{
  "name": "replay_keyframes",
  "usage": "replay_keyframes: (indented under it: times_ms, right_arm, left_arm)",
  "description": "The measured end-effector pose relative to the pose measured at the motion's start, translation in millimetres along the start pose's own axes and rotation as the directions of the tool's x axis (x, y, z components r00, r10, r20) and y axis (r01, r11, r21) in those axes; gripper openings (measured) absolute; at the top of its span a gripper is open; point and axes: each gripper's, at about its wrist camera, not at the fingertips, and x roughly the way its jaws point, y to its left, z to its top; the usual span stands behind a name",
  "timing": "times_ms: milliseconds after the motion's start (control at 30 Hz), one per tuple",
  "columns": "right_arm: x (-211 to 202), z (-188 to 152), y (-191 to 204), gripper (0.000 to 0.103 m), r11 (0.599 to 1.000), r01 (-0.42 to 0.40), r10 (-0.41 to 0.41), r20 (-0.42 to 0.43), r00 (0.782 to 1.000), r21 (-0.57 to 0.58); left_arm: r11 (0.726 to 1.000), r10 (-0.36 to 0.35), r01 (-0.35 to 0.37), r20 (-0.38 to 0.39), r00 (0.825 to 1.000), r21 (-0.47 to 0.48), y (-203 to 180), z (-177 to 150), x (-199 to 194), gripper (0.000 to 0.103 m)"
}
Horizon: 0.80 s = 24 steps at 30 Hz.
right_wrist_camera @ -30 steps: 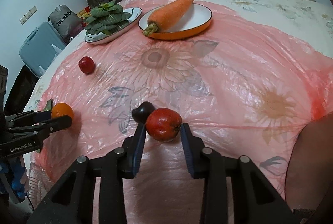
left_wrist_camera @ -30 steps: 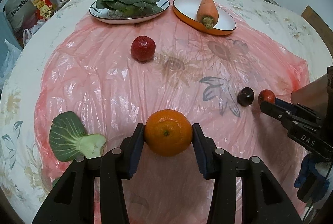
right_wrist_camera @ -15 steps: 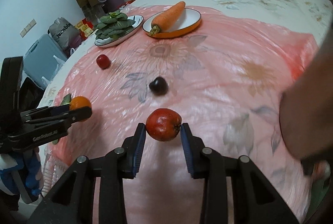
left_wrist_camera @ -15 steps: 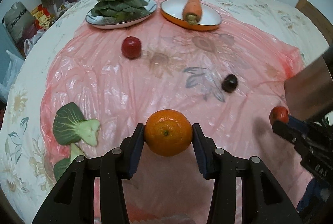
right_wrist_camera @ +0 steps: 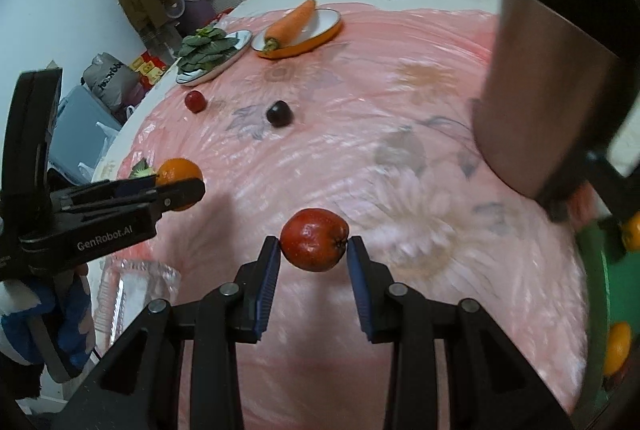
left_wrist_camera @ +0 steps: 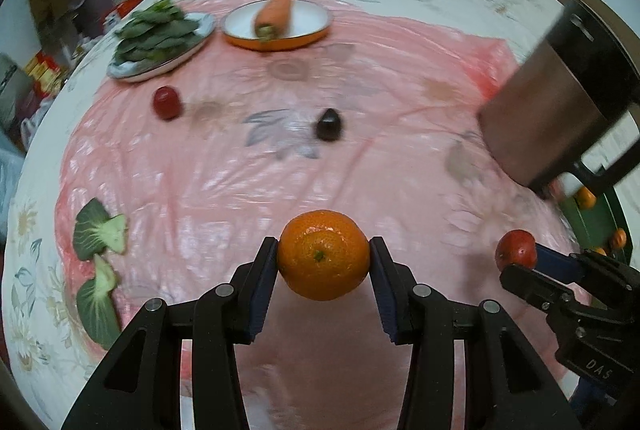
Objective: Organize fruits
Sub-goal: 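Carry the orange and apple over the green box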
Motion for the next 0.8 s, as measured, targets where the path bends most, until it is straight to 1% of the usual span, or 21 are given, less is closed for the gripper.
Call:
replay_keyframes:
  times_ms: [200, 400, 567, 800]
  right_arm:
    - [-25, -17, -26, 0.031, 0.998, 0.031, -0.031, 0.006, 0.999, 0.054]
    - [-52, -35, -57, 0.031, 0.991, 0.067, -0.069, 0.014, 0.997, 0.116]
    - [-73, -50, -88, 0.031, 0.979, 0.103, -0.108, 0.017, 0.994, 0.175]
    - [-100, -68, -126, 0.031, 0.958, 0.145, -0.157, 0.033, 0.987, 0.247]
  left_arm:
    - [0.997, -0.042, 0.043, -0.012, 0.999, 0.071, -45, -3, -5, 0.040]
    - [0.983, -0.090, 0.094, -0.034, 0.995, 0.161, -98, -8, -8, 0.040]
    - [0.959, -0.131, 0.143, -0.065, 0.989, 0.245, -146, -16, -10, 0.040]
    - [0.924, -0.171, 0.196, -0.102, 0.980, 0.329, -199, -26, -12, 0.040]
